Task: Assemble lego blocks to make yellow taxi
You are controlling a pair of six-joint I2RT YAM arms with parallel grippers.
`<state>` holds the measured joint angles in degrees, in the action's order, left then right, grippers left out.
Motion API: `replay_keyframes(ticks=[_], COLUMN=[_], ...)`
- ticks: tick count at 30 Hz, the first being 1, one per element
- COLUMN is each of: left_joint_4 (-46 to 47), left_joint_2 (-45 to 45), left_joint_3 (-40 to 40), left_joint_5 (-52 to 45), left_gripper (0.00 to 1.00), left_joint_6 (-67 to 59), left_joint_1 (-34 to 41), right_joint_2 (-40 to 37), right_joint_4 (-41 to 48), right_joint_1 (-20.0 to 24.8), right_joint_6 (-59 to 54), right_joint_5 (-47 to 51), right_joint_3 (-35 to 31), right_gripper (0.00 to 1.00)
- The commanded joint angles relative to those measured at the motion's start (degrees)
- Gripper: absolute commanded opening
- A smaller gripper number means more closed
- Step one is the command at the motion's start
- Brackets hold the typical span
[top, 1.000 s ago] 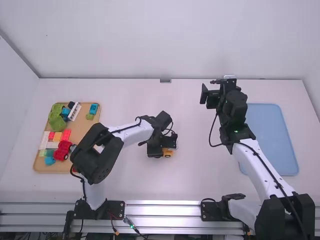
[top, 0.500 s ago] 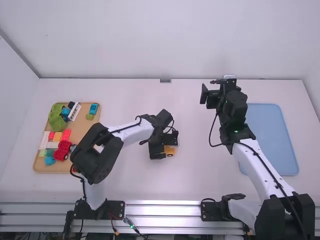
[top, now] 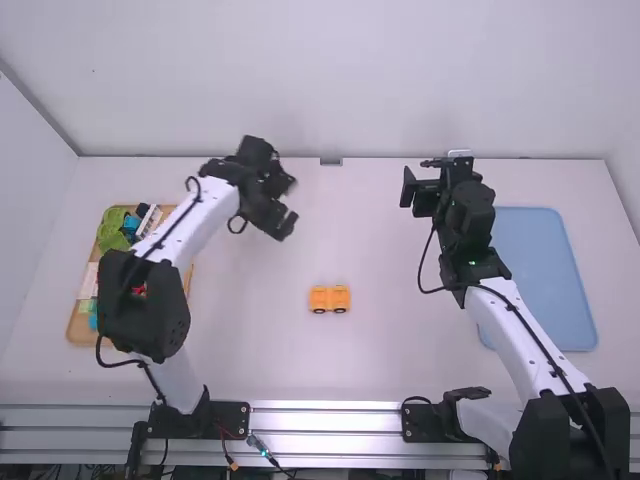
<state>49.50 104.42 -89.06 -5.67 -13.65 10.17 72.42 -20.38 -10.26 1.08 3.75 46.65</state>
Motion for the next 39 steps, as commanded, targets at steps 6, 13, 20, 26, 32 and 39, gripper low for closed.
replay_keyframes(ticks=[6,13,20,26,32,39], left_joint_4=[5.09,3.76,4.09,1.77,0.98,-0.04], left_joint_2=[-1.14,-1.09,-1.09,-0.33,1.64,5.97], left_joint_3=[-1.29,0.24,0.63,0.61,0.50,0.52], left_joint_5=[0.44,4.31,15.80,14.05,9.64,8.17], left_gripper=[0.99,0.99,0.99,0.99,0.99,0.99], left_joint_6=[23.45,24.79,20.28,8.09,-1.97,-10.38], left_joint_1=[-16.13,-30.34,-38.18,-43.39,-48.30,-50.27], right_joint_2=[0.24,0.24,0.24,0.24,0.24,0.24], right_joint_4=[-0.13,-0.09,-0.15,0.09,0.07,-0.13], right_joint_1=[0.09,0.02,0.02,0.02,0.04,0.02], right_joint_6=[0.22,0.66,0.66,0.68,3.69,3.67], right_joint_5=[0.13,0.13,0.11,0.11,0.13,0.09], right_joint_3=[2.45,2.45,2.47,2.45,2.45,2.47], right_gripper=[0.99,0.99,0.99,0.99,0.99,0.99])
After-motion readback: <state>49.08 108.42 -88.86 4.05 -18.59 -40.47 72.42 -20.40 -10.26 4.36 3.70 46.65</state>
